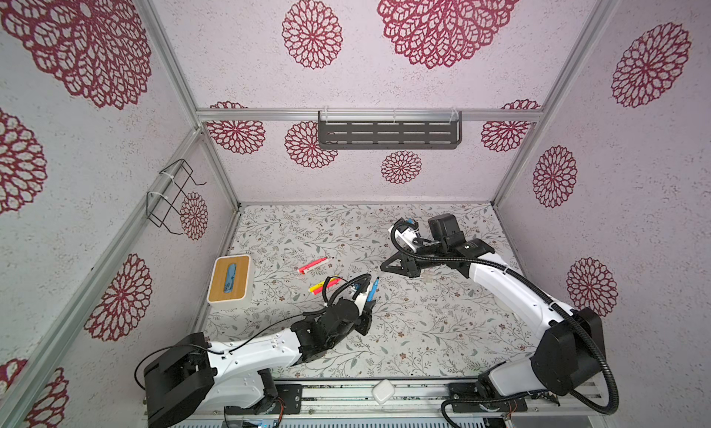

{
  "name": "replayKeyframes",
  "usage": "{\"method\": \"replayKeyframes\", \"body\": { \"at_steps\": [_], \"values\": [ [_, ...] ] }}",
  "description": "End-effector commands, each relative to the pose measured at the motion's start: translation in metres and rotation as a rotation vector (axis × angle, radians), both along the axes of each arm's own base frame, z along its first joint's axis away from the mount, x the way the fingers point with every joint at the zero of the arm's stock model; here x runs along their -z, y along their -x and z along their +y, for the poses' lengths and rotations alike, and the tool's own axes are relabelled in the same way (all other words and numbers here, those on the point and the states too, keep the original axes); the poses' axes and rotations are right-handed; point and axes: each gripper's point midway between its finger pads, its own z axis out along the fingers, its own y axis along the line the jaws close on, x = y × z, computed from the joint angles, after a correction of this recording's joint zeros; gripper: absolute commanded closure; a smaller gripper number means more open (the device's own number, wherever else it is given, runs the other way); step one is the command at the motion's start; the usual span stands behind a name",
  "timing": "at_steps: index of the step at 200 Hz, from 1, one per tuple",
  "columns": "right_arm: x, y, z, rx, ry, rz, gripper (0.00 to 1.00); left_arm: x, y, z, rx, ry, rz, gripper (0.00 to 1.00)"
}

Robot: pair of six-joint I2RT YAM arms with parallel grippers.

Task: Insert the pens into the pen caps
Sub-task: 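Carry the clear cap with the right gripper toward the blue marker tip, then lower the clear cap onto the blue marker tip with the right gripper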

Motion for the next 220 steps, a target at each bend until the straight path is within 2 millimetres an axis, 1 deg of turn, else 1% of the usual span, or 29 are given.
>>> {"method": "replayKeyframes", "body": {
  "at_steps": [1,35,64,93,123,140,153,172,178,194,204,220],
  "values": [
    [-0.009,0.002,0.004,-0.029,-0.008,-0.038,1.0,-0.008,-0.001,-0.005,0.003,0.008,-0.02,1.0],
    [-0.003,0.009,0.008,-0.066,0.024,-0.027,1.0,-0.01,-0.001,-0.006,0.004,0.008,-0.026,1.0],
    [-0.002,0.015,0.011,-0.095,0.033,-0.025,1.0,-0.011,-0.001,-0.005,0.0,0.009,-0.028,1.0],
    [0.005,0.019,0.012,-0.121,0.068,-0.011,0.93,-0.013,-0.002,-0.003,-0.013,0.01,-0.042,1.0],
    [0.006,0.019,0.013,-0.12,0.083,-0.01,0.82,-0.017,-0.002,-0.001,-0.027,0.007,-0.066,1.0],
    [0.002,0.019,0.015,-0.122,0.076,-0.016,0.71,-0.019,-0.002,-0.002,-0.029,0.01,-0.076,1.0],
    [-0.002,0.021,0.017,-0.126,0.067,-0.026,0.58,-0.02,-0.002,-0.004,-0.028,0.01,-0.082,1.0],
    [-0.007,0.022,0.019,-0.123,0.052,-0.037,0.46,-0.021,-0.001,-0.005,-0.027,0.021,-0.09,1.0],
    [-0.009,0.021,0.019,-0.119,0.048,-0.044,0.44,-0.023,-0.001,-0.005,-0.028,0.026,-0.092,1.0],
    [-0.013,0.019,0.017,-0.096,0.049,-0.066,0.41,-0.023,-0.001,-0.005,-0.028,0.03,-0.095,1.0],
    [-0.015,0.014,0.015,-0.059,0.063,-0.089,0.38,-0.024,-0.001,-0.005,-0.029,0.03,-0.096,1.0],
    [-0.021,0.0,0.008,0.035,0.086,-0.14,0.33,-0.025,0.0,-0.005,-0.026,0.033,-0.097,1.0]
  ]
}}
